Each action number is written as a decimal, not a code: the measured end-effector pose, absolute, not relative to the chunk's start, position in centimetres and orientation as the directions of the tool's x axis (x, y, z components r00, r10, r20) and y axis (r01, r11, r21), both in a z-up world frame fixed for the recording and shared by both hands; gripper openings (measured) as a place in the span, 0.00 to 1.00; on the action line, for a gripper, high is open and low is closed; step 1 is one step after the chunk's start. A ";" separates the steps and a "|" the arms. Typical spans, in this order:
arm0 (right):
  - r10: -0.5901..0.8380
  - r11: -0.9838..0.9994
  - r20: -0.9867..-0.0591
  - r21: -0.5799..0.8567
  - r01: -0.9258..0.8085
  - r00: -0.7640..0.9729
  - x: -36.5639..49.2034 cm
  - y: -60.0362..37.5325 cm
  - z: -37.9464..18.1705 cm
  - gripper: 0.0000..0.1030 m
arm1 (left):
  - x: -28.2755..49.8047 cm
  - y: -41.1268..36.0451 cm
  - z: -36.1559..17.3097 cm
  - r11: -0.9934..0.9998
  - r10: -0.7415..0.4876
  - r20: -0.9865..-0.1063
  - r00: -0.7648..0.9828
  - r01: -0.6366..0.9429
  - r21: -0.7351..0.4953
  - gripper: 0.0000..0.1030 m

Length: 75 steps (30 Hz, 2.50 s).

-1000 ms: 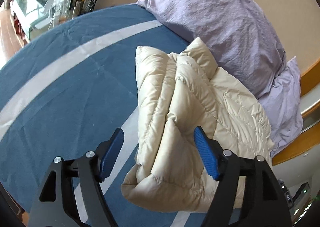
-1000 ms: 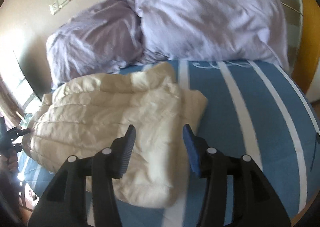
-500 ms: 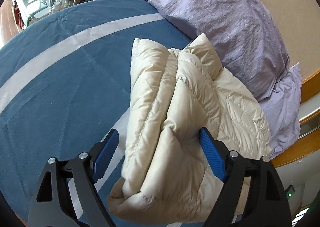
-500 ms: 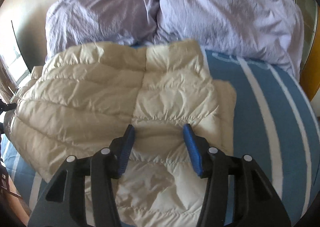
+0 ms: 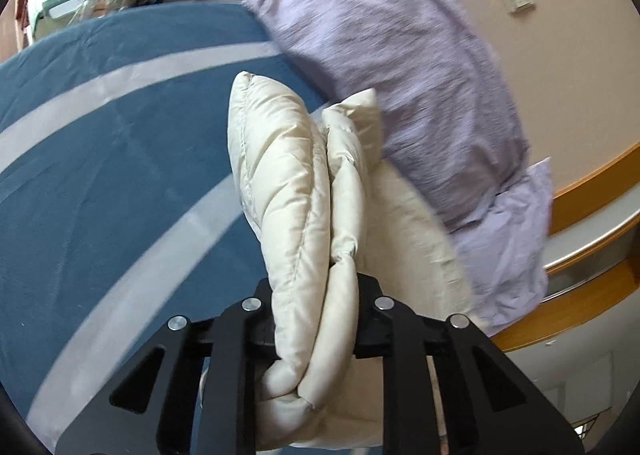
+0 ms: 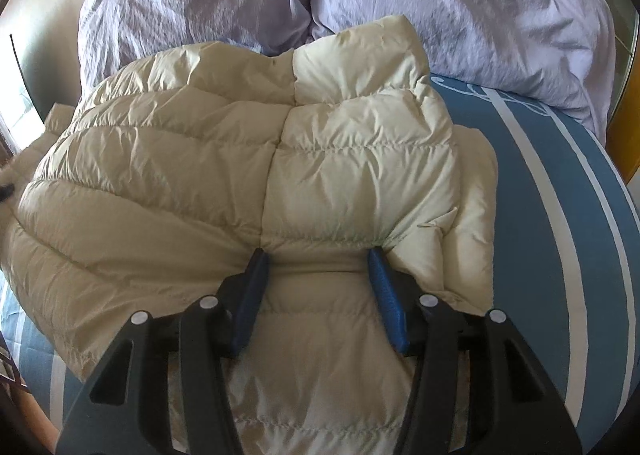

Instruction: Fold large clothes

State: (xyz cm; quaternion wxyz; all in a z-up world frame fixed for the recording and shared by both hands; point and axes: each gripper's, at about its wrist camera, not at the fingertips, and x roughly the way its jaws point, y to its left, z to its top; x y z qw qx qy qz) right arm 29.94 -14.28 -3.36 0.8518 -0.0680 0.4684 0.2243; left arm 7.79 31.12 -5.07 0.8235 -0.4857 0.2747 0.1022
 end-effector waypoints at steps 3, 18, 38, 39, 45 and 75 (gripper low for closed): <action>0.321 0.890 -0.827 0.097 -0.445 0.462 30.0 -14.3 -3.4 0.51 | 8.0 30.0 -2.7 0.502 -0.125 -0.483 0.867 -0.365 -0.784 0.19; 0.360 0.883 -0.820 0.146 -0.446 0.444 30.5 -14.8 -3.7 0.51 | 14.0 17.0 7.0 0.575 -0.393 -0.290 0.873 -0.012 -0.818 0.19; 0.484 0.855 -0.777 0.322 -0.407 0.403 31.3 -17.1 -3.8 0.51 | 23.1 1.1 2.2 0.591 -0.639 -0.428 0.639 0.051 -0.805 0.19; 0.493 0.852 -0.773 0.338 -0.400 0.399 31.4 -17.4 -3.7 0.51 | 23.3 0.4 2.0 0.600 -0.639 -0.441 0.630 0.050 -0.798 0.19; 0.531 0.838 -0.751 0.397 -0.374 0.392 31.7 -19.0 -3.3 0.51 | 24.8 -1.4 1.9 0.670 -0.606 -0.508 0.612 0.048 -0.741 0.19; 0.364 0.931 -0.761 0.281 -0.233 0.536 28.2 -27.0 1.7 0.54 | 21.1 5.7 3.1 0.920 -0.161 -0.683 0.712 -0.142 -0.365 0.69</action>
